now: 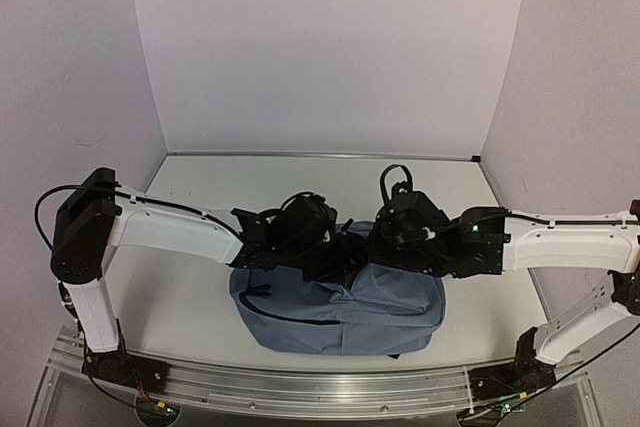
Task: Pack the student bag
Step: Place the personal item in the student bag.
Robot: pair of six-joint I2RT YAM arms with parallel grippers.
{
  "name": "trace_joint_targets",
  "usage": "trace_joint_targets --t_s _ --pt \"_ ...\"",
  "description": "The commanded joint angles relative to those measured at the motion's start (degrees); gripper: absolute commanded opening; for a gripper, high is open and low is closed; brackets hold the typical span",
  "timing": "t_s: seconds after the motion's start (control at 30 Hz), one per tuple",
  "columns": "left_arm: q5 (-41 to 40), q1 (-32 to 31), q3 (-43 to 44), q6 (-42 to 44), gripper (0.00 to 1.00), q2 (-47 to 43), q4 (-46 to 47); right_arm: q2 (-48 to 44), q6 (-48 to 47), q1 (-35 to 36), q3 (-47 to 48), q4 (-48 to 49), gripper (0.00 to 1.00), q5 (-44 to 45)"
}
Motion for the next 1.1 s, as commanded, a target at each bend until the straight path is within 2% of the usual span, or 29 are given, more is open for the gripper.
trace_joint_targets --t_s 0.0,0.13,0.27,0.37,0.47,0.67,0.83,1.07 --pt "1.1 -1.0 3.8 1.7 0.25 2.1 -2.6 -1.4 -0.1 0.2 2.6 4.0 0.00 1.4" --pt "0.2 -1.4 4.4 2.2 0.31 2.1 -3.1 -1.4 -0.1 0.2 2.7 3.9 0.00 1.5" --pt "-4.3 -1.6 2.1 2.3 0.39 -1.4 -4.5 -1.4 -0.1 0.2 2.5 3.9 0.00 1.7" --pt "-7.2 -1.6 1.2 2.6 0.47 -3.4 -8.1 -1.1 0.0 0.2 2.6 4.0 0.00 1.7" --pt "-7.6 -1.6 1.9 3.1 0.49 -3.6 -10.9 -0.4 -0.2 0.2 3.0 3.9 0.00 1.4" --pt "-5.4 -1.6 2.4 3.2 0.44 -2.1 -11.1 -0.2 -0.1 0.2 3.0 4.0 0.00 1.3" --pt "-0.5 -1.6 2.5 3.9 0.35 0.1 -6.2 -1.2 0.2 0.2 2.4 4.0 0.00 1.5" --pt "5.9 -1.8 7.4 6.0 0.27 5.7 -3.0 -1.9 0.4 0.2 1.9 3.9 0.00 1.5"
